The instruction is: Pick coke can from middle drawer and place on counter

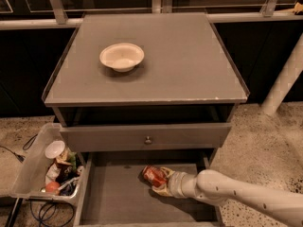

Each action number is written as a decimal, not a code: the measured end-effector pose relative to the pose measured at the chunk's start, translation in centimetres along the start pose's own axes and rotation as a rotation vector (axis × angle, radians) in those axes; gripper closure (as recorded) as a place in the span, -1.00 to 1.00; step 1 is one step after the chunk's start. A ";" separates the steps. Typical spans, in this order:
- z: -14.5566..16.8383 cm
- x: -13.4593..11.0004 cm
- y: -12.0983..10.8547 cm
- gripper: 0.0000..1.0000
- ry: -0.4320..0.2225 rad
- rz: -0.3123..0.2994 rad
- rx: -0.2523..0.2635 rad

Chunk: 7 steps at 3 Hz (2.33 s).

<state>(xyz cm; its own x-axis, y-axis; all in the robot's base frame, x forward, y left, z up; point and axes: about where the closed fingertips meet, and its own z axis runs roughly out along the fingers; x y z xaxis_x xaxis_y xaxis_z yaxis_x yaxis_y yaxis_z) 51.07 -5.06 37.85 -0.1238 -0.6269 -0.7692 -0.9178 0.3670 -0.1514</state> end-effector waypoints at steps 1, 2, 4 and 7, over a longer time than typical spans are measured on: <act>-3.3 -1.5 -0.2 1.00 -0.038 -0.024 0.032; -7.3 -3.0 -0.5 1.00 -0.098 -0.044 0.054; -15.0 -8.2 -0.6 1.00 -0.145 -0.101 -0.015; -26.1 -18.6 -4.8 1.00 0.015 -0.214 0.085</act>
Offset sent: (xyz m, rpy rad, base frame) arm -0.0395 -0.0621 0.1168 0.1303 -0.1513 0.0165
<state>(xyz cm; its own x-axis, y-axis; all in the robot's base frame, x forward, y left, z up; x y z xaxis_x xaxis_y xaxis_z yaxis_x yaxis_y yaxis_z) 47.95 -13.11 69.14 0.0641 -0.7067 -0.7046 -0.8888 0.2807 -0.3623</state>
